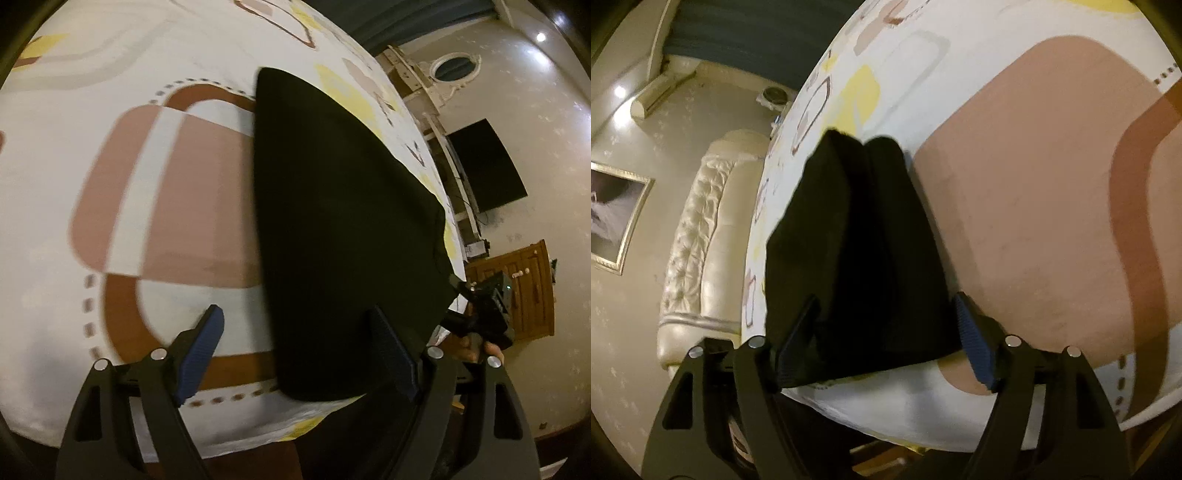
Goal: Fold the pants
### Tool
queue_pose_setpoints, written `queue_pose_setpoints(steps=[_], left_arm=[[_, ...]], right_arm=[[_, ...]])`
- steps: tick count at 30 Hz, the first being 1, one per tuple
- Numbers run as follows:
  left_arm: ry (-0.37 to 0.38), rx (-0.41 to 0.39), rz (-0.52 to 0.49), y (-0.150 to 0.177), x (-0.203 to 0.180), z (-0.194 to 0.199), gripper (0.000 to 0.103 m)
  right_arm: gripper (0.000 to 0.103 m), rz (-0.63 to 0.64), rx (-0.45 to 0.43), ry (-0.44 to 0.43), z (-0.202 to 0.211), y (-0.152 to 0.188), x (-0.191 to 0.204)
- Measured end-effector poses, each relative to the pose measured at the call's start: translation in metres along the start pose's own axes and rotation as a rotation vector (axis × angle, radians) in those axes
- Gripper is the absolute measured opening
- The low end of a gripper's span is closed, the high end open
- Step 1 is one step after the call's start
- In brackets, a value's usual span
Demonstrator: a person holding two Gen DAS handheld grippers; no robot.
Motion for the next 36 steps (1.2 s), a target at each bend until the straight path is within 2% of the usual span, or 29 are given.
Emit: queue_pose_setpoints(steps=[4, 6, 7, 8, 11, 20, 29, 33, 36], left_arm=[[0.041, -0.003, 0.005, -0.005, -0.006, -0.014, 0.082], [0.044, 0.013, 0.000, -0.008, -0.010, -0.021, 0.067], [0.021, 0.024, -0.008, -0.009, -0.012, -0.024, 0.064], [0.004, 0.029, -0.019, -0.010, -0.015, -0.025, 0.059], [-0.032, 0.037, -0.042, -0.013, -0.021, -0.020, 0.047], [-0.130, 0.021, -0.125, -0.015, -0.030, -0.003, 0.038], [-0.234, 0.018, -0.142, -0.012, 0.002, 0.040, 0.036], [-0.258, 0.014, -0.128, -0.006, 0.019, 0.059, 0.036], [-0.238, 0.010, -0.106, 0.000, 0.029, 0.062, 0.036]], right_arm=[[0.079, 0.045, 0.008, 0.010, -0.008, 0.003, 0.004], [0.069, 0.077, 0.015, 0.028, -0.010, 0.005, 0.007], [0.056, 0.085, 0.018, 0.044, -0.012, 0.006, 0.007], [0.050, 0.090, 0.022, 0.054, -0.014, 0.006, 0.006], [0.041, 0.105, 0.021, 0.049, -0.013, 0.009, 0.008], [0.037, 0.137, 0.006, 0.064, -0.018, 0.018, 0.027], [0.036, 0.187, 0.088, 0.030, -0.061, 0.038, 0.057], [0.036, 0.209, 0.126, 0.016, -0.080, 0.046, 0.073], [0.036, 0.227, 0.141, 0.017, -0.089, 0.050, 0.078]])
Point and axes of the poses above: each gripper's, at about its wrist camera, not at the fingertips, and z roughly against the way its jaws point, x to its left, y to its underside, the point moved 1 cm from there along -z, roughly the way its jaws point, and after that the axes turned 13 degrees about -z, right-handed, at the moved point
